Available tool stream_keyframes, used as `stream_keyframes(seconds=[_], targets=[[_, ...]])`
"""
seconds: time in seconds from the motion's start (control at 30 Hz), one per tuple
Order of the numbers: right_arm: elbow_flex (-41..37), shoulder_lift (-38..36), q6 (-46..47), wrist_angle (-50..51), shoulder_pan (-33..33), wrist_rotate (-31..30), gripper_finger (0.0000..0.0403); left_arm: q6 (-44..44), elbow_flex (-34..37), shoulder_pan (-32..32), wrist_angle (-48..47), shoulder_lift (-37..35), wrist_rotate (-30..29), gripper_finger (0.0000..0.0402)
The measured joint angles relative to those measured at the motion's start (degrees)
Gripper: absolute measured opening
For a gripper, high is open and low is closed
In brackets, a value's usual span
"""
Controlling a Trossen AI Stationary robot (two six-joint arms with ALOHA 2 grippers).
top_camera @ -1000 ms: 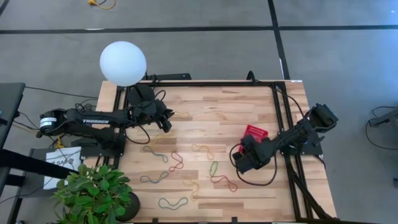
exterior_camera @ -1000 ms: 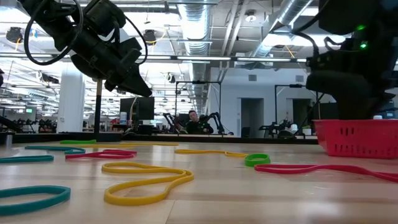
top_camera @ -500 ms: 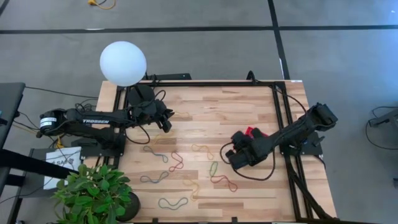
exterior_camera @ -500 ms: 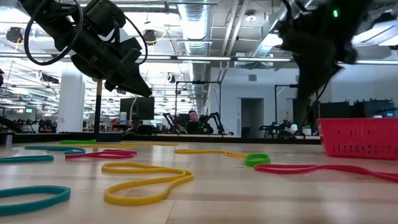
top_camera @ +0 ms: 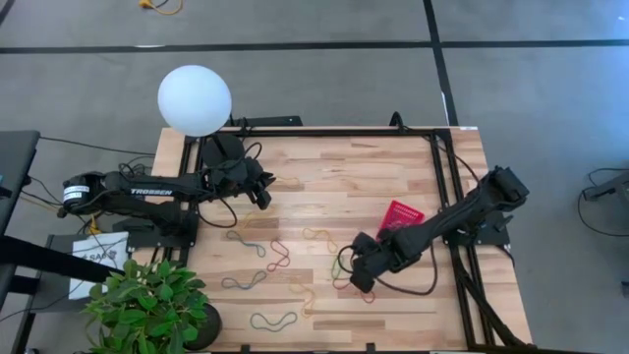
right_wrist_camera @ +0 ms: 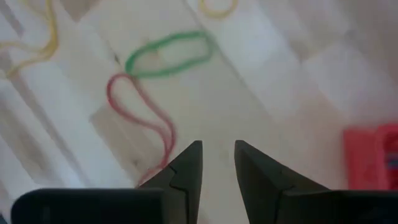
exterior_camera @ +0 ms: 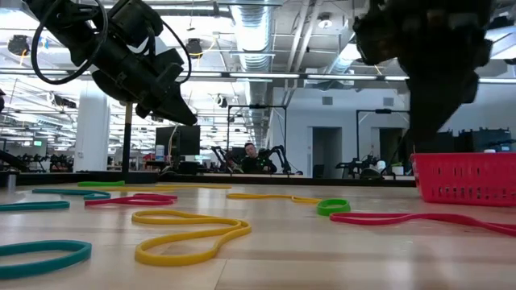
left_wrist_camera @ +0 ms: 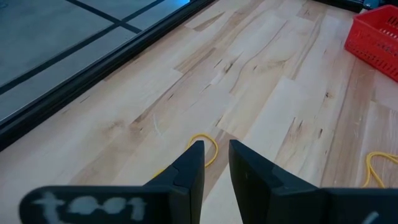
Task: Pick and place rubber bands into bin
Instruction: Put the red rubber band into the basket
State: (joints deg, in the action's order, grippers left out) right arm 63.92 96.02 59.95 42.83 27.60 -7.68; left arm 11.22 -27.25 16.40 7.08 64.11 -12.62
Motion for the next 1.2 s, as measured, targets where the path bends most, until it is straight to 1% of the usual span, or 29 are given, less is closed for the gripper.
stream_keyframes(seconds=[0.07, 0.23, 0.47, 0.73, 0.87, 1.0, 1.13, 1.2], targets=[[0.29, 1.0, 0.04, -4.24, 0.17, 1.72, 0.0088, 0.0, 0.0, 0.01, -0.18, 0.01, 0.0, 0.0064], [0.23, 4.59, 0.07, -10.25, 0.17, 7.43, 0.0088, 0.02, 0.01, 0.0, 0.1, 0.01, 0.0, 0.0064], [0.2, 8.9, 2.54, -10.33, 0.06, 10.91, 0.0088, 0.04, 0.01, 0.01, 0.15, 0.01, 0.0, 0.0064], [0.2, 11.28, 3.07, -10.38, 0.08, 11.3, 0.0088, 0.2, 0.01, 0.0, 0.16, 0.01, 0.0, 0.0064], [0.39, 12.1, 2.35, -10.06, 0.52, 10.8, 0.008, 0.28, 0.01, 0.0, 0.16, 0.01, 0.0, 0.0064], [0.42, 13.19, 0.48, -9.78, 1.04, 9.77, 0.0054, 0.28, 0.01, 0.01, 0.16, 0.01, 0.0, 0.0064], [0.42, 13.46, -2.17, -9.93, 1.41, 6.53, 0.0009, 0.28, 0.01, 0.01, 0.16, 0.0, 0.01, 0.0064], [0.28, 12.7, -4.03, -10.27, 1.46, 4.66, 0.0008, 0.26, 0.01, 0.02, 0.16, 0.01, 0.02, 0.0064]])
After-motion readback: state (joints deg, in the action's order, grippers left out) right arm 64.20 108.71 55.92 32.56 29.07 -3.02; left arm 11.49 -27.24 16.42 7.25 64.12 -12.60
